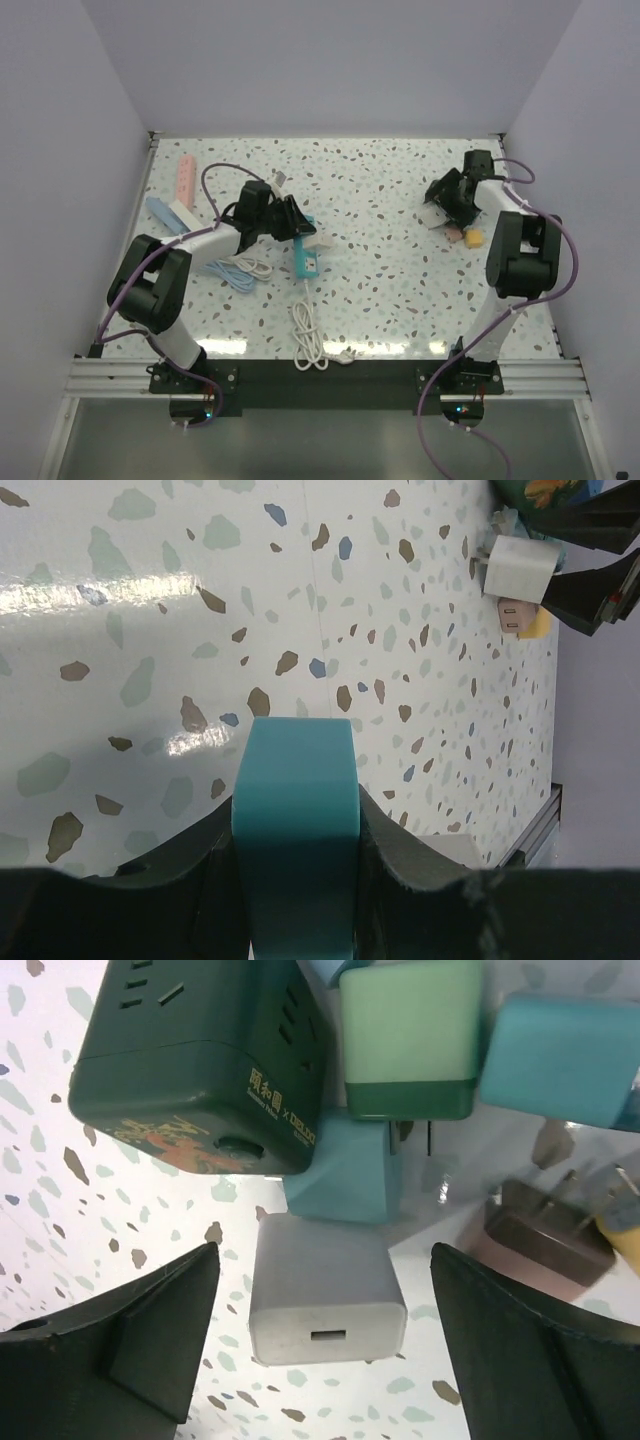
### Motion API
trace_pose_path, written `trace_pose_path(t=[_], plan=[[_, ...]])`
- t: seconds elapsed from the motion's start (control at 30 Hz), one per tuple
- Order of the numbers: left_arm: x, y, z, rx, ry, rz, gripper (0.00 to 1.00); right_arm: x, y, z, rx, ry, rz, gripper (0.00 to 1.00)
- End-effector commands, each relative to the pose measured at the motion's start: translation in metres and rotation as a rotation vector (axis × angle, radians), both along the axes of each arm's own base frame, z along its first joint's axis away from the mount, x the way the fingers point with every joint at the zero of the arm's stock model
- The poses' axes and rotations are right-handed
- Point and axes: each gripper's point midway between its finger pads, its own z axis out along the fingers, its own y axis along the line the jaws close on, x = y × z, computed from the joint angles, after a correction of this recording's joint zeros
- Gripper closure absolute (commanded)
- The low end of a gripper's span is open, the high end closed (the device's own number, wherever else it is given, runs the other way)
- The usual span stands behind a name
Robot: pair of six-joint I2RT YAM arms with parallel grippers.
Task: Pull the plug off the socket
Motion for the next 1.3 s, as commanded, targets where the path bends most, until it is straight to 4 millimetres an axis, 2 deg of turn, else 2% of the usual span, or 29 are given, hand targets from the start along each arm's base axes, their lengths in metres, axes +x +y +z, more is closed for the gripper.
trace_pose_path(t=[0.0, 0.1, 0.13, 0.27, 0.3, 0.33, 0.37, 0.43, 0.47, 0.5, 0.53, 0.57, 0.6, 0.63, 0.8, 0.83, 1.17, 1.27], plan=[[-0.002, -0.01, 0.02, -0.048, -0.046, -0.058, 1.0, 0.006, -0.006, 0.064, -0.018, -0.121, 0.005, 0.09], [-0.001, -0.009, 0.019, -0.038, -0.048, -0.064, 1.0, -0.002, -0.002, 0.086, -0.018, -0.163, 0.043, 0.09], [-0.001, -0.01, 0.019, -0.039, -0.049, -0.064, 1.0, -0.006, 0.003, 0.103, -0.005, -0.207, 0.067, 0.09], [0.002, -0.012, 0.017, -0.04, -0.046, -0.073, 1.0, -0.023, 0.045, 0.124, 0.057, -0.277, 0.246, 0.09], [0.002, -0.013, 0.018, -0.042, -0.047, -0.075, 1.0, -0.034, 0.067, 0.12, 0.121, -0.277, 0.325, 0.09], [0.002, -0.015, 0.017, -0.046, -0.045, -0.08, 1.0, -0.039, 0.08, 0.121, 0.132, -0.283, 0.374, 0.07], [0.004, -0.016, 0.021, -0.05, -0.053, -0.081, 1.0, -0.049, 0.112, 0.125, 0.14, -0.297, 0.477, 0.06], [0.005, -0.019, 0.02, -0.051, -0.05, -0.088, 1.0, -0.064, 0.148, 0.123, 0.189, -0.304, 0.576, 0.05], [0.007, -0.021, 0.024, -0.057, -0.056, -0.089, 1.0, -0.068, 0.176, 0.132, 0.234, -0.346, 0.618, 0.02], [0.006, -0.023, 0.024, -0.056, -0.057, -0.095, 1.0, -0.077, 0.192, 0.128, 0.284, -0.348, 0.649, 0.01], [0.006, -0.025, 0.024, -0.057, -0.059, -0.098, 1.0, -0.078, 0.204, 0.132, 0.3, -0.376, 0.668, 0.01], [0.006, -0.027, 0.025, -0.064, -0.056, -0.099, 1.0, -0.085, 0.227, 0.137, 0.308, -0.402, 0.72, 0.01], [0.006, -0.029, 0.025, -0.069, -0.051, -0.103, 1.0, -0.086, 0.238, 0.139, 0.305, -0.412, 0.75, 0.01], [0.005, -0.031, 0.027, -0.083, -0.054, -0.111, 1.0, -0.094, 0.258, 0.142, 0.309, -0.422, 0.81, 0.01], [0.004, -0.035, 0.031, -0.095, -0.055, -0.111, 1.0, -0.101, 0.286, 0.132, 0.243, -0.38, 0.932, 0.01], [0.004, -0.036, 0.031, -0.095, -0.057, -0.113, 1.0, -0.101, 0.289, 0.124, 0.243, -0.357, 0.942, 0.01], [0.002, -0.037, 0.039, -0.11, -0.067, -0.103, 1.0, -0.121, 0.31, 0.081, 0.138, -0.198, 1.06, 0.01], [0.002, -0.038, 0.042, -0.116, -0.072, -0.102, 1.0, -0.125, 0.316, 0.075, 0.153, -0.18, 1.073, 0.06]])
